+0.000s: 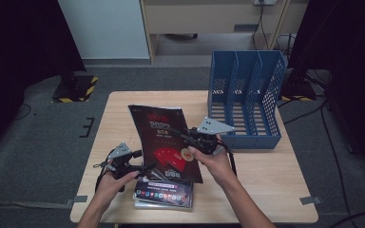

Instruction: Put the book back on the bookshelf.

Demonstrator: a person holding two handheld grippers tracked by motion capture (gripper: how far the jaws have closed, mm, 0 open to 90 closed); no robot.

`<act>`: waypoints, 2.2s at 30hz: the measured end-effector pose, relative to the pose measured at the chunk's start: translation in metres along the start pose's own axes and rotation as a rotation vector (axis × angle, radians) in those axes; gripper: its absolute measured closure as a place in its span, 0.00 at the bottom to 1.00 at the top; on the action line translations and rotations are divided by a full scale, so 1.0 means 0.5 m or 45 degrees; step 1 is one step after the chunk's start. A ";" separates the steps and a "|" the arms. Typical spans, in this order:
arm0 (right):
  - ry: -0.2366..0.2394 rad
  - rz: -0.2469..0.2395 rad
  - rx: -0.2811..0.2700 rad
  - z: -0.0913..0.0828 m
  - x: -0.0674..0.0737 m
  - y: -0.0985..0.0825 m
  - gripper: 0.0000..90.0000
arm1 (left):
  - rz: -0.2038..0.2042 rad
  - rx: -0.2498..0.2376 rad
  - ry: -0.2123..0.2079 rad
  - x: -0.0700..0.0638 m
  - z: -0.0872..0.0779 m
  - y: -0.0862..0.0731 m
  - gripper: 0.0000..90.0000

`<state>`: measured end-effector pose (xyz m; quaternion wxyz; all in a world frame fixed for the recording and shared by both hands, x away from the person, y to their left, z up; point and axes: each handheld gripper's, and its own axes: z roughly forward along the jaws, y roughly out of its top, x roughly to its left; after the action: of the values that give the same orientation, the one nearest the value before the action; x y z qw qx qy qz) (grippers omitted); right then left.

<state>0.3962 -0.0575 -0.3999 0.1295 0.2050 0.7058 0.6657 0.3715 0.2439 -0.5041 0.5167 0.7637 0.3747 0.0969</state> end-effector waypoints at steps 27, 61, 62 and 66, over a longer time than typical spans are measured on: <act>-0.055 -0.006 0.030 -0.033 -0.022 -0.003 0.95 | 0.059 -0.008 0.027 0.004 -0.027 0.037 0.87; -0.013 -0.039 0.065 -0.025 -0.003 0.045 0.78 | 0.172 -0.096 0.126 -0.017 -0.050 0.051 0.96; -0.014 -0.038 0.059 -0.024 -0.003 0.047 0.77 | 0.172 -0.097 0.125 -0.017 -0.049 0.050 0.96; 0.004 -0.026 0.042 -0.021 -0.004 0.057 0.70 | 0.173 -0.096 0.124 -0.017 -0.050 0.049 0.96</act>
<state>0.3968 -0.0668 -0.3707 0.1317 0.1988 0.7188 0.6530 0.3640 0.2517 -0.4696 0.5185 0.7616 0.3429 0.1830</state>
